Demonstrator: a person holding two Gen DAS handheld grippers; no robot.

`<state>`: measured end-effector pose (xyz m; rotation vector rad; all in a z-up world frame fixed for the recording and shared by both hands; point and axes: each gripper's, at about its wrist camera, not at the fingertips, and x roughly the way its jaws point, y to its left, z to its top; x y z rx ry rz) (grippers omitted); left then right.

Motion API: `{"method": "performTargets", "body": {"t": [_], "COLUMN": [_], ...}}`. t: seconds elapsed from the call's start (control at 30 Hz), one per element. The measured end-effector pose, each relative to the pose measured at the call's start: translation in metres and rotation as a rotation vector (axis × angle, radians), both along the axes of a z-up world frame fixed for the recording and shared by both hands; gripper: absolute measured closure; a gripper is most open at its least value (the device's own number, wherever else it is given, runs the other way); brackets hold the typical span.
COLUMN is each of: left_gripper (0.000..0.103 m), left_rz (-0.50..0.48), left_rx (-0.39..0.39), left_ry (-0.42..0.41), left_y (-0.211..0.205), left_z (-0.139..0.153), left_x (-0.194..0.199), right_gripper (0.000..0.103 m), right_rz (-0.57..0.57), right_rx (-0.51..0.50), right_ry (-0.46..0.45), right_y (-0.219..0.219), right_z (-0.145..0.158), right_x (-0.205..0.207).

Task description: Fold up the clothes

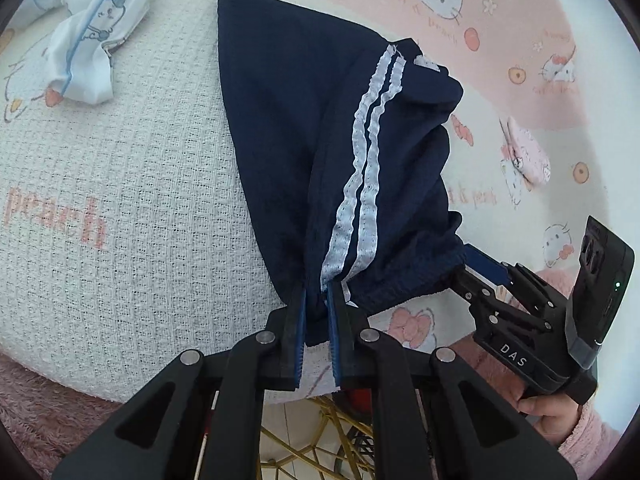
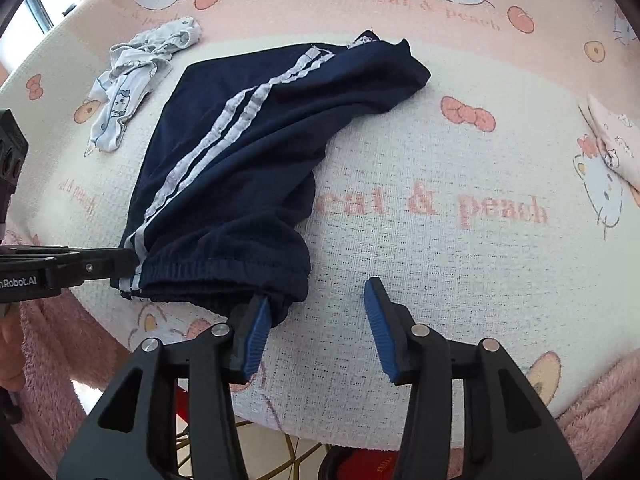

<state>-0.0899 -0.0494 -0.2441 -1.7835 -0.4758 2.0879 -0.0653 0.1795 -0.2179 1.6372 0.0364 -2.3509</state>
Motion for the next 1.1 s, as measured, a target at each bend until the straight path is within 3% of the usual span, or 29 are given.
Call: {"method": "performTargets", "body": {"t": [0.07, 0.2, 0.3, 0.43, 0.63, 0.77, 0.9, 0.97, 1.07, 1.1], "left_gripper": [0.092, 0.090, 0.090, 0.089, 0.089, 0.085, 0.079, 0.075, 0.070, 0.070], "left_rz": [0.006, 0.018, 0.026, 0.037, 0.055, 0.104, 0.155, 0.162, 0.149, 0.146], "left_rx": [0.010, 0.029, 0.039, 0.049, 0.071, 0.095, 0.122, 0.103, 0.075, 0.074], "left_ry": [-0.006, -0.019, -0.024, -0.028, -0.039, -0.033, -0.034, -0.047, -0.075, -0.072], "left_y": [-0.002, -0.006, -0.008, -0.008, -0.010, -0.018, -0.026, -0.026, -0.022, -0.021], "left_z": [-0.001, -0.004, -0.005, -0.004, -0.007, 0.000, 0.004, 0.001, -0.007, -0.007], "left_x": [0.000, 0.000, 0.000, 0.001, 0.000, 0.002, 0.004, 0.004, 0.005, 0.006], "right_gripper": [0.056, 0.056, 0.055, 0.055, 0.056, 0.056, 0.055, 0.054, 0.056, 0.065], "right_rz": [-0.003, 0.008, -0.063, -0.086, -0.065, -0.149, -0.106, -0.075, -0.032, -0.009], "right_rx": [-0.078, -0.244, -0.259, -0.215, -0.118, -0.223, -0.354, -0.374, -0.303, -0.299], "right_ry": [-0.036, -0.019, 0.042, -0.079, -0.092, -0.090, -0.058, -0.095, -0.110, -0.105], "right_y": [0.008, 0.024, 0.030, 0.021, 0.032, 0.050, 0.042, 0.032, 0.017, 0.014], "right_z": [0.008, 0.034, 0.042, 0.002, 0.000, 0.003, 0.015, 0.009, -0.002, 0.000], "right_x": [0.001, 0.004, -0.005, -0.033, -0.026, -0.029, -0.034, -0.037, -0.038, -0.036]}}
